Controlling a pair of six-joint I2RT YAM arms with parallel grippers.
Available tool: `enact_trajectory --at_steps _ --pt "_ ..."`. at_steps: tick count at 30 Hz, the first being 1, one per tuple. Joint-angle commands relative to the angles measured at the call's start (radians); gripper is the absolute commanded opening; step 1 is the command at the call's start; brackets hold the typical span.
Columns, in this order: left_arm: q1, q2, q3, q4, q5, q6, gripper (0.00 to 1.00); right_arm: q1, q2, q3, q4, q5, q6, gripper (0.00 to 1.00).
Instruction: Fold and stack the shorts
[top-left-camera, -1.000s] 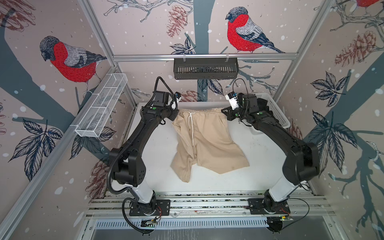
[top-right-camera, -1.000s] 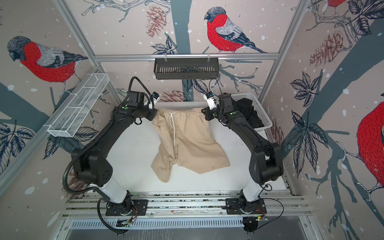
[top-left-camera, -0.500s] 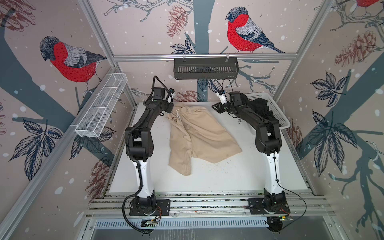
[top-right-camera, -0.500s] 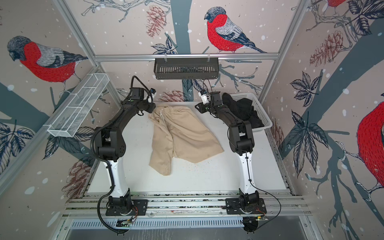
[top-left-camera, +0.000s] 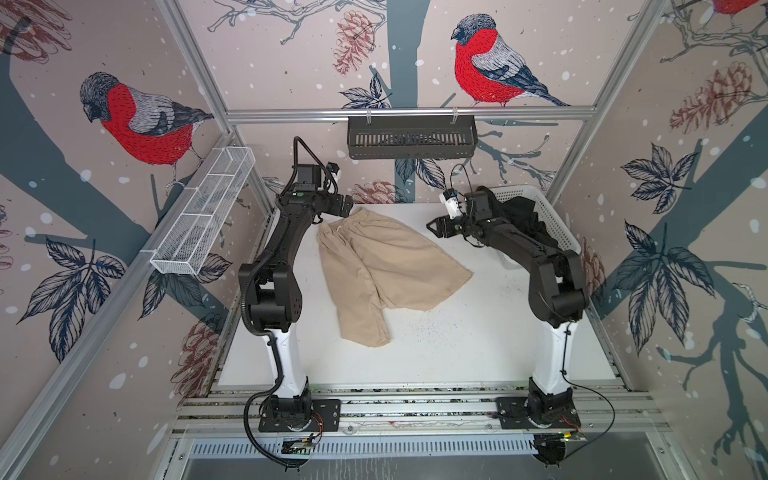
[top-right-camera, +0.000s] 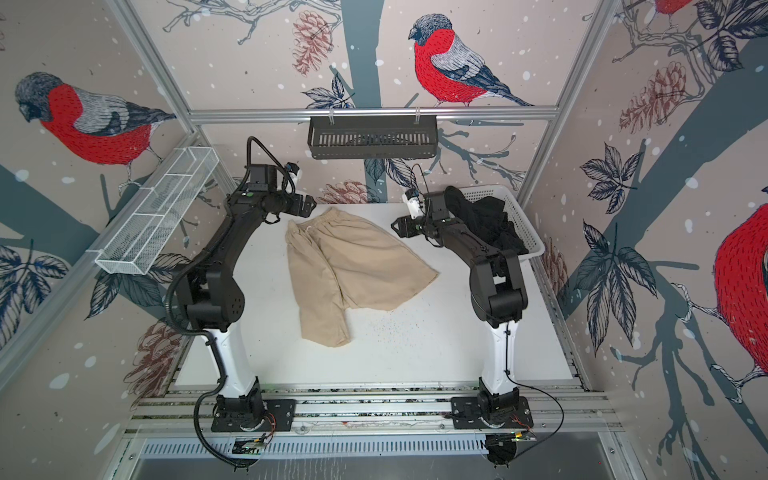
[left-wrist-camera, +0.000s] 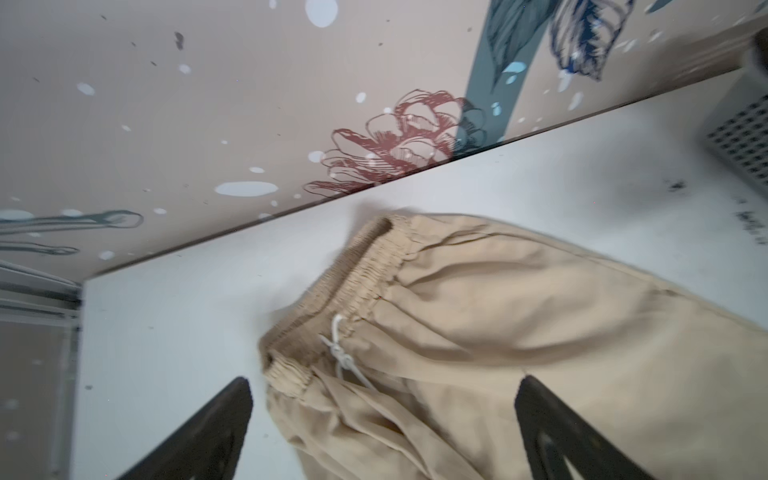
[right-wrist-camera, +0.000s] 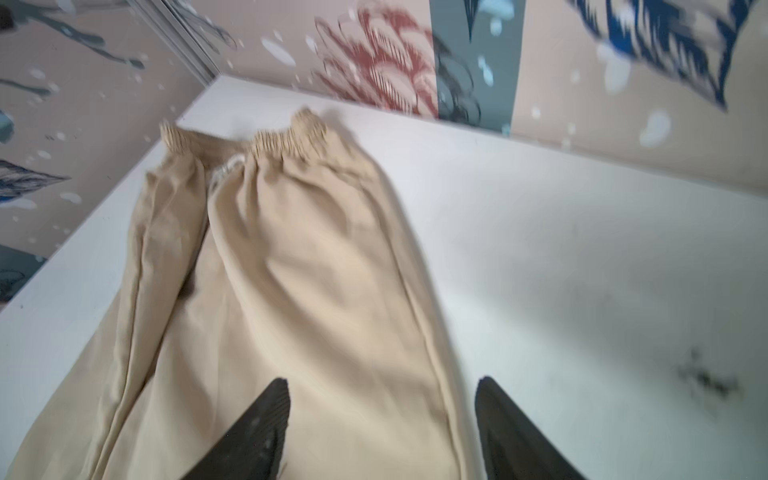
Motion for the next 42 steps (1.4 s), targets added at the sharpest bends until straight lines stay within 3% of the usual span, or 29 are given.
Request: enact_trajectory --at_steps 1,4,7,9,16,21,26,33,38,40,42 --pt "-0.059 -0.156 -0.261 0.036 0.13 -0.164 0.98 0.082 -0.151 -0.192 -0.008 0.119 -0.024 0.72" --pt "-0.151 -0.322 -0.493 0.074 -0.009 -0.223 0.98 0.18 -0.263 -0.328 -0.038 0.179 -0.014 0.73" --pt "-0.206 -0.452 -0.666 0.102 -0.009 -0.34 0.98 0.229 -0.336 -0.424 -0.046 0.208 0.026 0.74" --pt "-0.261 -0.521 -0.758 0.121 -0.078 -0.392 0.98 0.246 -0.351 -0.465 -0.042 0.242 0.046 0.74" --pt "-0.413 -0.572 -0.946 0.168 -0.162 -0.551 0.98 0.312 -0.282 -0.495 -0.031 0.286 0.054 0.73" --pt "-0.448 -0.56 -1.0 0.1 -0.271 -0.589 0.94 0.322 -0.249 -0.482 -0.017 0.288 0.055 0.73" --pt "-0.451 -0.514 -1.017 0.116 -0.279 -0.589 0.82 0.323 -0.226 -0.473 -0.021 0.29 0.058 0.71" --pt "-0.453 -0.484 -1.005 0.166 -0.279 -0.611 0.86 0.322 -0.24 -0.496 -0.014 0.296 0.07 0.7" --pt "-0.453 -0.415 -0.975 0.152 -0.301 -0.593 0.81 0.318 -0.251 -0.514 0.002 0.297 0.081 0.69" --pt "-0.458 -0.38 -0.968 0.159 -0.299 -0.589 0.72 0.318 -0.252 -0.517 0.003 0.295 0.081 0.68" --pt "-0.46 -0.359 -0.965 0.157 -0.308 -0.591 0.53 0.316 -0.255 -0.52 0.003 0.298 0.083 0.68"
